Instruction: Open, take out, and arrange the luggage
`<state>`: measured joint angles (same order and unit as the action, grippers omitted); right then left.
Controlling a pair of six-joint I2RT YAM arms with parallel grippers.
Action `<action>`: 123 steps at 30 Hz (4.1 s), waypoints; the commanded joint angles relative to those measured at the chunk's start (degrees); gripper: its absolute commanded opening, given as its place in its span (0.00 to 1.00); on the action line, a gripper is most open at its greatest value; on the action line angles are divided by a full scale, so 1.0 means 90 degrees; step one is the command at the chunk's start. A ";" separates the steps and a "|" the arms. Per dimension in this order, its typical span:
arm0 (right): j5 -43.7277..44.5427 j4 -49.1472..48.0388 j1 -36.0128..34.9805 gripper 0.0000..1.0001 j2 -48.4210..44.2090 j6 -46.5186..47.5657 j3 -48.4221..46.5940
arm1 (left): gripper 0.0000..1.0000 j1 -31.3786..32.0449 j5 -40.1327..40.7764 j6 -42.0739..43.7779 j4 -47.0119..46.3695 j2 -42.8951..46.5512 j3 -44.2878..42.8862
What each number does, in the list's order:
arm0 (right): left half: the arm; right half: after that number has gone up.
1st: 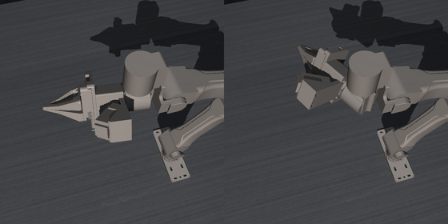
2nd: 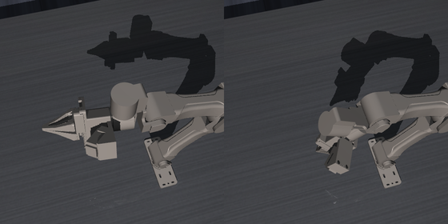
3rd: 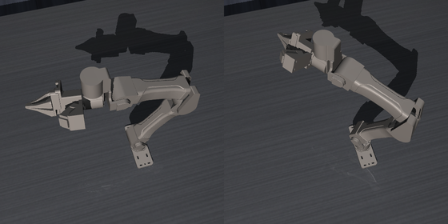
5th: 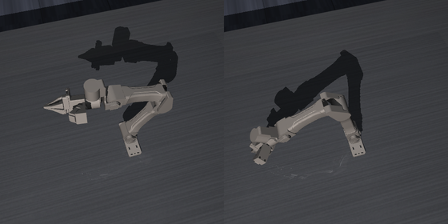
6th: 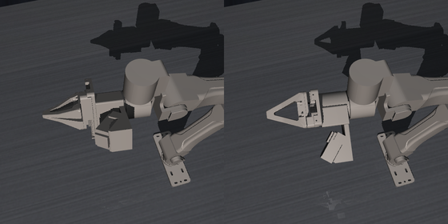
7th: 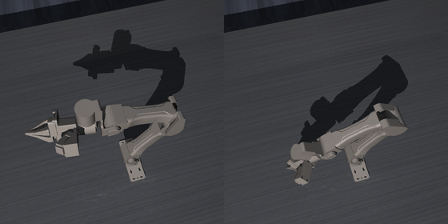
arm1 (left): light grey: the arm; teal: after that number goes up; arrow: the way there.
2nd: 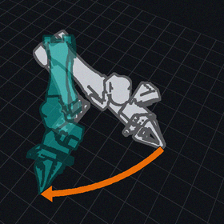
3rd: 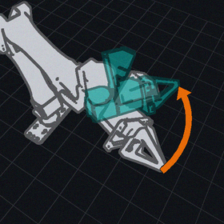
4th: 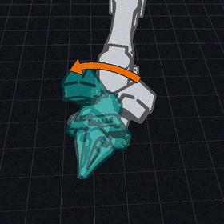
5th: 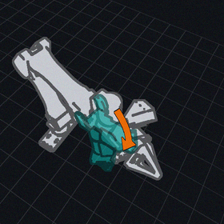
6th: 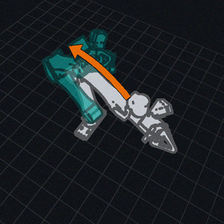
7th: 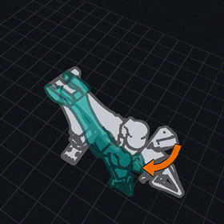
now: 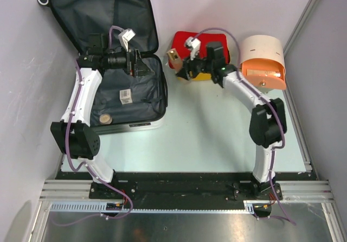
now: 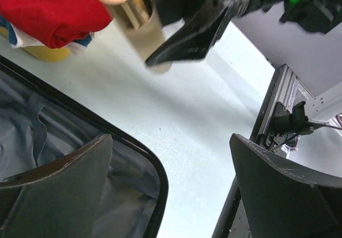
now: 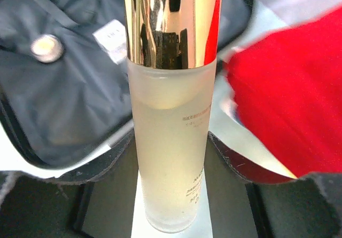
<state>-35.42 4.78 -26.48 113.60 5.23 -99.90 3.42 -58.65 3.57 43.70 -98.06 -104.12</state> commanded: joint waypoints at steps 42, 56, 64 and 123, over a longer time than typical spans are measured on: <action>0.0430 0.7097 0.4563 0.64 -0.0220 0.9496 -0.3490 | 0.95 0.0411 0.0003 -0.0299 -0.1047 0.0388 0.0416; 0.0079 0.6481 0.4680 0.72 -0.0230 0.8347 -0.4065 | 0.95 0.0421 0.0023 -0.0339 -0.1106 0.0232 0.0328; -0.0918 0.6608 0.4886 0.70 -0.1556 0.7262 -0.2753 | 0.95 0.0421 0.0013 -0.0319 -0.1106 0.0193 0.0377; 0.2198 -0.3017 0.4631 0.63 -0.2956 -0.4212 0.4947 | 1.00 -0.0361 0.1322 -0.0290 -0.1614 0.0632 0.1353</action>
<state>-18.76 -7.44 14.06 82.98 -20.25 -56.69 0.45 -46.02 3.95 31.38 -94.35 -91.15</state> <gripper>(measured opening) 0.647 0.996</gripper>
